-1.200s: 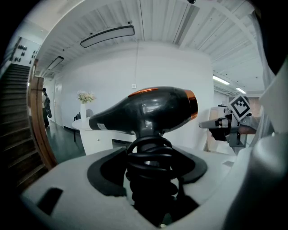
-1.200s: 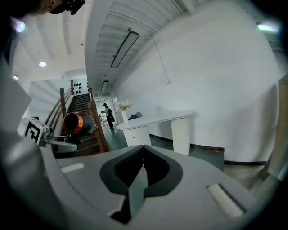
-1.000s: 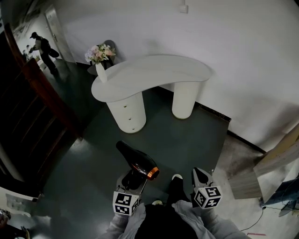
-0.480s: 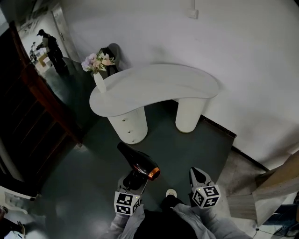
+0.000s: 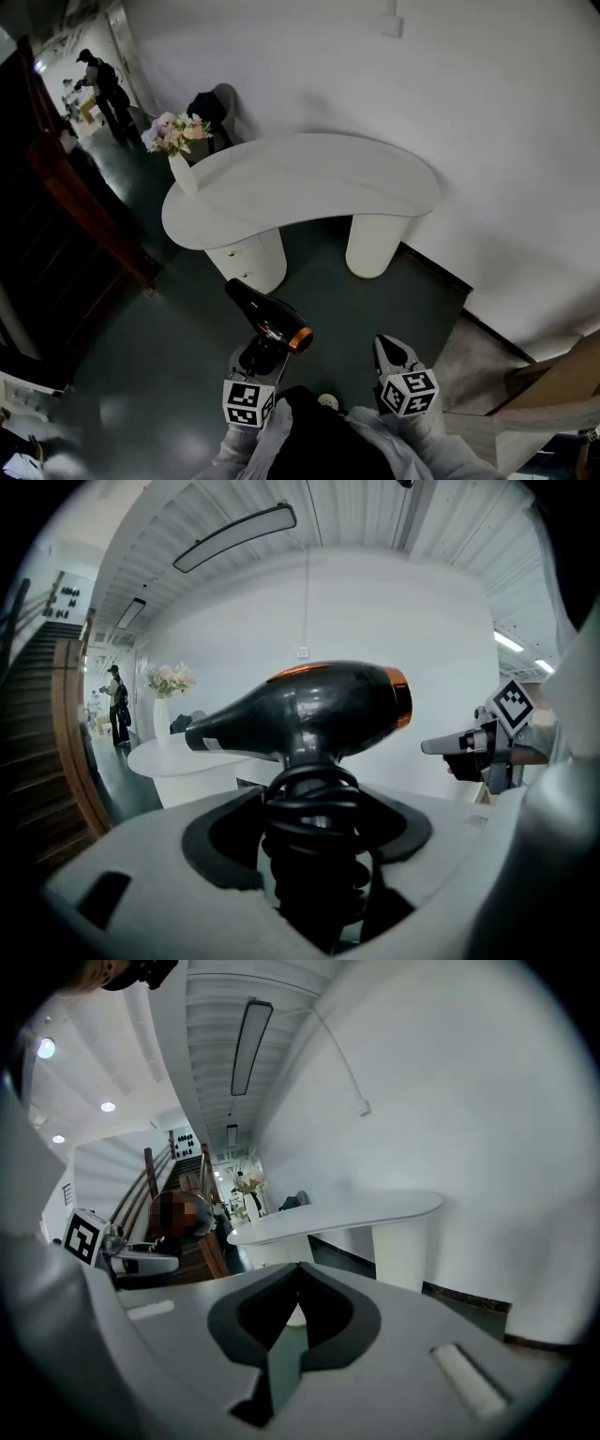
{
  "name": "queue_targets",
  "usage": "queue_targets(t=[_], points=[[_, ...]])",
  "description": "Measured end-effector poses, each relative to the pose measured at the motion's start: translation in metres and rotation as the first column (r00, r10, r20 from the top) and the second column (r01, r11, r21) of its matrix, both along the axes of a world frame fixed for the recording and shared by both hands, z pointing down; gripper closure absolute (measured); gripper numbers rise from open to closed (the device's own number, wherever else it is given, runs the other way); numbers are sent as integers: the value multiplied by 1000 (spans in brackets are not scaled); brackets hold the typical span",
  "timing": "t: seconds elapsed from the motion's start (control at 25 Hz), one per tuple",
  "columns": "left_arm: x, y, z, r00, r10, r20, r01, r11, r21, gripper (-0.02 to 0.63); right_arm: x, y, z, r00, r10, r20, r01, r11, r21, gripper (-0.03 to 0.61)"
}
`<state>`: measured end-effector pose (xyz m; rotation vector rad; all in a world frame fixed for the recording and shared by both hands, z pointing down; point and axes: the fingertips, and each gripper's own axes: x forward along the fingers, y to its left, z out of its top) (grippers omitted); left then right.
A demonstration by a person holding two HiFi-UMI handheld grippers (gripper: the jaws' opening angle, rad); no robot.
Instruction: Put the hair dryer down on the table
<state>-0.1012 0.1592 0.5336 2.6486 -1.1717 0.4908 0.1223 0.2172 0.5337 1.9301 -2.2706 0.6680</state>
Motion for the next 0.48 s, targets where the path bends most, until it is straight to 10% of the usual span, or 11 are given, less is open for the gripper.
queue_targets(t=[0.48], points=[[55, -83, 29, 999, 44, 31, -42, 997, -58, 321, 44, -80, 26, 1000, 17, 24, -16, 999, -52, 569]])
